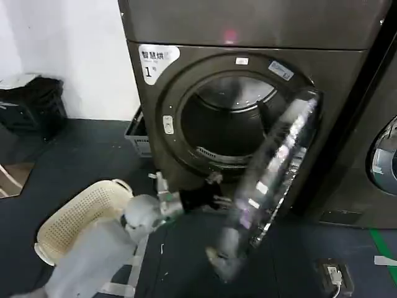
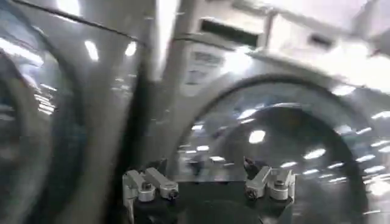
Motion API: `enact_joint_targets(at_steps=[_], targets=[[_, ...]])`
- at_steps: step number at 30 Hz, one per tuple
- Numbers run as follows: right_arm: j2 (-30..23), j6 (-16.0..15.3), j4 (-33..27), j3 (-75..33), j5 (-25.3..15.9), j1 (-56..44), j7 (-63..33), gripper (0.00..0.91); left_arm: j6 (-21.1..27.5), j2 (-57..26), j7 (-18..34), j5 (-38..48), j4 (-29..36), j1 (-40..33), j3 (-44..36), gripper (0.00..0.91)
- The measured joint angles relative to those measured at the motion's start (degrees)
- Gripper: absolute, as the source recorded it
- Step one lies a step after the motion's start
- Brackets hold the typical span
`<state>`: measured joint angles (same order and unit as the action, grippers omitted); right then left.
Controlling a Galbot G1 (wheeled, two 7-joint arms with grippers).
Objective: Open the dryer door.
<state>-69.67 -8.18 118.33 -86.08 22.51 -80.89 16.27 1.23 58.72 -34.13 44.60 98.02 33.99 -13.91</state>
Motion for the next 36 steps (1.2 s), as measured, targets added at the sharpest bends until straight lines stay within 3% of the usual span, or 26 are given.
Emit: enact_joint_targets(at_steps=[7, 13, 16, 20, 26, 36], targets=[[3.8, -2.3, -2.1, -8.3, -2.5, 0.6, -9.2, 0.907, 0.6, 5.1, 4.2, 0.3, -2.7, -4.9, -7.7, 0.907], [5.7, -7.1, -2.6, -16.4, -7.0, -1.2, -8.4, 0.907, -1.9, 10.7, 8.8, -0.1, -7.5, -10.5, -14.8, 0.907], [6.3, -10.7, -2.5, -19.8, -7.5, -1.6, -10.7, 0.907, -3.6, 13.3, 10.6, -0.3, -10.4, -12.9, -17.3, 0.907], [7.6, -13.0, -3.3, -23.8, -8.6, -2.5, -12.4, 0.907, -4.3, 16.7, 11.8, -0.3, -14.1, -15.3, -19.7, 0.907], [8.9, -11.8, -3.4, -27.7, -12.2, -3.2, -11.2, 0.907, -4.5, 21.6, 14.6, 2.0, -19.0, -18.5, -21.9, 0.907], [9.5, -11.5, -3.7, -30.2, -12.2, -3.9, -10.0, 0.907, -6.1, 26.6, 15.9, 0.2, -23.2, -19.9, -21.7, 0.907]])
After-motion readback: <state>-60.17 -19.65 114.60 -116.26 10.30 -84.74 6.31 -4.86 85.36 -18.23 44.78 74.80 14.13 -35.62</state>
